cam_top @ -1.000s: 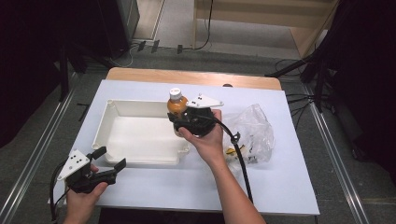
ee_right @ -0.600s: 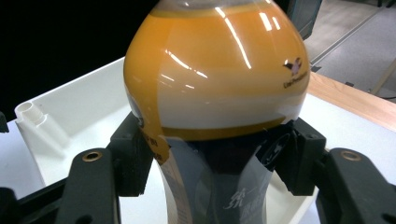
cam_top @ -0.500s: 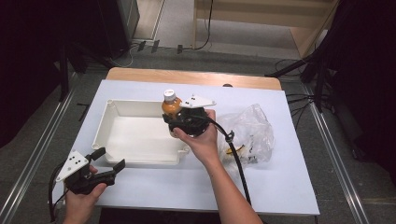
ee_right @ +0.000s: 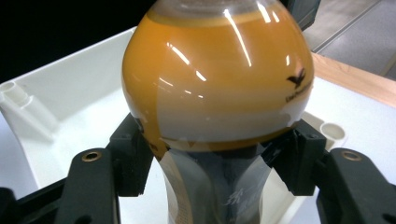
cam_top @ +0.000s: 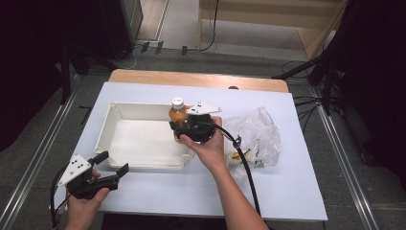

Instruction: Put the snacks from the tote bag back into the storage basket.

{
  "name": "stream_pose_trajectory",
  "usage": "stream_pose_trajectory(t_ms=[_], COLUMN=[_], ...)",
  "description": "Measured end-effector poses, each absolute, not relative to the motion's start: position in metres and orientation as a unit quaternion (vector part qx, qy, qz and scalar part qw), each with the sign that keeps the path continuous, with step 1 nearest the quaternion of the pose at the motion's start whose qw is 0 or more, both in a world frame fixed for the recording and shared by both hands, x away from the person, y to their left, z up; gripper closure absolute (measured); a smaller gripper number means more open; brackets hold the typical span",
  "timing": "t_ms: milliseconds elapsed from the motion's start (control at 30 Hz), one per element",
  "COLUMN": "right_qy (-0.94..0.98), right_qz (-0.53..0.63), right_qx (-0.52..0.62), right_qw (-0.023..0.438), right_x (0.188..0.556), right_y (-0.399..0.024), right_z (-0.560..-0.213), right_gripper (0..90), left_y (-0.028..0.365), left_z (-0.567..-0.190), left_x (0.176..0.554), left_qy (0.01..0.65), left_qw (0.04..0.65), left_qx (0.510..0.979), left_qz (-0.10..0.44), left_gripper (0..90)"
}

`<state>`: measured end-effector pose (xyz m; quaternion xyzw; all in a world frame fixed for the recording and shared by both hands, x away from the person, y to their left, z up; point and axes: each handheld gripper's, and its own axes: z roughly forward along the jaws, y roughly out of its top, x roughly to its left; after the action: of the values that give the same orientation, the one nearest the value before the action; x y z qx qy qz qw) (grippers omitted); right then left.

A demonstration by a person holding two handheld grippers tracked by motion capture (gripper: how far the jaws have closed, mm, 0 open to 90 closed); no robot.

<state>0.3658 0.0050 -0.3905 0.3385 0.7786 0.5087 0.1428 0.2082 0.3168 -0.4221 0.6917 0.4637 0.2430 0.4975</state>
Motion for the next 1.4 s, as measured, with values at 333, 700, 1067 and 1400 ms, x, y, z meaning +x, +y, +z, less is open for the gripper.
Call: stream_pose_trajectory(t_ms=[333,700,1067,1400], right_qy=[0.784,0.793,0.802,0.797], right_qz=[0.502,0.487,0.473,0.487], right_qx=[0.338,0.342,0.339,0.331], right_qw=[0.137,0.128,0.136,0.139], right_x=[0.365,0.366,0.364,0.359], right_y=[0.004,0.003,0.004,-0.004], right_z=[-0.404,-0.418,-0.425,-0.415], right_gripper=[38.1,37.8,35.8,25.5], left_y=[0.316,0.317,0.318,0.317], left_z=[-0.422,-0.422,-0.422,-0.423], left_x=[0.208,0.209,0.209,0.210], left_qy=[0.463,0.465,0.467,0.464], left_qw=[0.496,0.498,0.497,0.497], left_qx=[0.693,0.691,0.690,0.692], left_qz=[0.243,0.242,0.242,0.241], left_gripper=[13.2,13.2,13.3,13.3])
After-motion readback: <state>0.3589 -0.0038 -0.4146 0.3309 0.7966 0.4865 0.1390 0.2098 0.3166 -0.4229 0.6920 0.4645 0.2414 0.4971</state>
